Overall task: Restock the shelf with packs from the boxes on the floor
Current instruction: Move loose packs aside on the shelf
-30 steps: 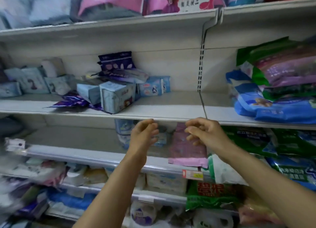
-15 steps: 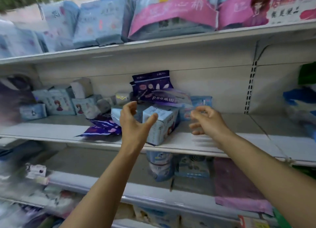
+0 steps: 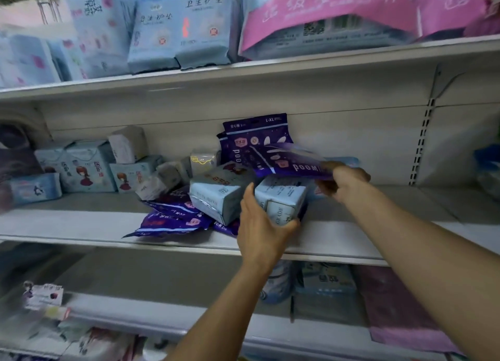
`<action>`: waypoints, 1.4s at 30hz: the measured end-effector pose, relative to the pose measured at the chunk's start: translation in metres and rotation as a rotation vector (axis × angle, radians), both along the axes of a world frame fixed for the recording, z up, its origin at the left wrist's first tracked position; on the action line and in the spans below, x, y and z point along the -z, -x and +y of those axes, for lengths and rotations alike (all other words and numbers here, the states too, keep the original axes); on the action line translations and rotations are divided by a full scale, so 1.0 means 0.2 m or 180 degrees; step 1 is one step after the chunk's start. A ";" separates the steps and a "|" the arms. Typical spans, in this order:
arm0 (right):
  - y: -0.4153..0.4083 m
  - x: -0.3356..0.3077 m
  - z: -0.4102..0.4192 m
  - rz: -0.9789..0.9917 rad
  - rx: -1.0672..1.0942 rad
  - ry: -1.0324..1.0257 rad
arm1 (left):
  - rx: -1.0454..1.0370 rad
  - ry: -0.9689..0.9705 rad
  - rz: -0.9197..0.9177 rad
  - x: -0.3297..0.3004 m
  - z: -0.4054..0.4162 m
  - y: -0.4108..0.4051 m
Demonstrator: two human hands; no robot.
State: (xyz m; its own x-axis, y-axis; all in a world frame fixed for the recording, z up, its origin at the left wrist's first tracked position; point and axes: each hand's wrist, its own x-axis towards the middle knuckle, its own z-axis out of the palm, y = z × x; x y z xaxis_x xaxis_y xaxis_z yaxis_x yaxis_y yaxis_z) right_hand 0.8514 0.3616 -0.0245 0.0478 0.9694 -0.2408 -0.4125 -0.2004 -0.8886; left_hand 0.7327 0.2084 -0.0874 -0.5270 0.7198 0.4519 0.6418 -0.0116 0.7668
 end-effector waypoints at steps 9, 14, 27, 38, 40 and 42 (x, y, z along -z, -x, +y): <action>-0.13 0.10 0.03 0.0736 0.0531 -0.0144 | 0.0260 -0.0115 -0.0699 -0.07 -0.03 0.08; -0.44 0.11 -0.15 0.1056 0.0493 -0.0316 | 0.0548 -0.0422 -0.2330 -0.11 -0.12 0.00; -1.13 0.32 -0.71 0.0540 0.0401 -0.0329 | 0.0755 -0.0521 -0.3317 0.09 -0.63 -0.47; -1.41 0.76 -1.09 0.0006 0.0357 0.0054 | 0.0077 0.0062 -0.3750 0.58 -1.09 -0.59; -1.43 0.80 -1.13 -0.0074 0.0412 0.0011 | -0.0006 0.0077 -0.3850 0.64 -1.16 -0.58; -1.42 0.83 -1.18 -0.0231 0.0407 -0.0040 | -0.0256 0.0102 -0.3838 0.68 -1.22 -0.55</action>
